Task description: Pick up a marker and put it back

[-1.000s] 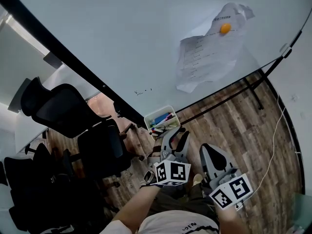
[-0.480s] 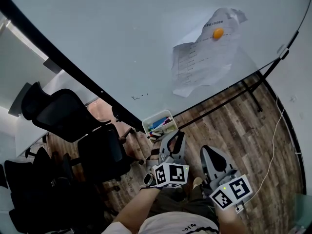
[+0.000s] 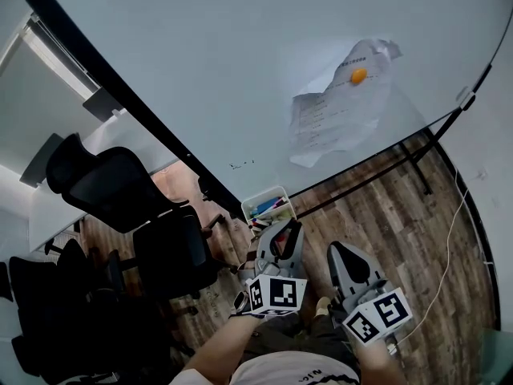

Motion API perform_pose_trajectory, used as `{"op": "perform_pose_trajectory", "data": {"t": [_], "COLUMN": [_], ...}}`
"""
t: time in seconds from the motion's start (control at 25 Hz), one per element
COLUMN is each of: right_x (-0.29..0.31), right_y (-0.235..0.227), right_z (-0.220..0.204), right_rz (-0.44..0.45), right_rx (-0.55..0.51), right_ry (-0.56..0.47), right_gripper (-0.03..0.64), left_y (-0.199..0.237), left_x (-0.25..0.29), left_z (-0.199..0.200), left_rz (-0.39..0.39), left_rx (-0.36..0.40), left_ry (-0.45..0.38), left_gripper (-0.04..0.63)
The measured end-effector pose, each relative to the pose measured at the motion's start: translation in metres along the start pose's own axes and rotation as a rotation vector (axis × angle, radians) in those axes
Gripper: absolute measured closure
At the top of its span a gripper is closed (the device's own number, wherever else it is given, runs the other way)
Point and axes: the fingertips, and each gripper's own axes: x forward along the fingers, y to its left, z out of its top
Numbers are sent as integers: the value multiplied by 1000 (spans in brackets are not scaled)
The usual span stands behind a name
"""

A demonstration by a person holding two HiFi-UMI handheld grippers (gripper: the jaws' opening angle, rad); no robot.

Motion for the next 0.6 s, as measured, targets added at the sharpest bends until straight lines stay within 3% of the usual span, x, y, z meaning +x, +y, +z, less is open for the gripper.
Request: {"op": "perform_pose_trajectory", "data": {"t": [0.6], "right_x": [-10], "right_y": [26], "right_z": [40], "right_rz": [51], "right_rx": [-54], "right_ry": [-14], "right_gripper": [604], "left_y": [28], "left_x": [-51], "left_z": [64], "left_rz": [41], "left_rx": [-149], "left_ry": [-104], "left_gripper": [518]}}
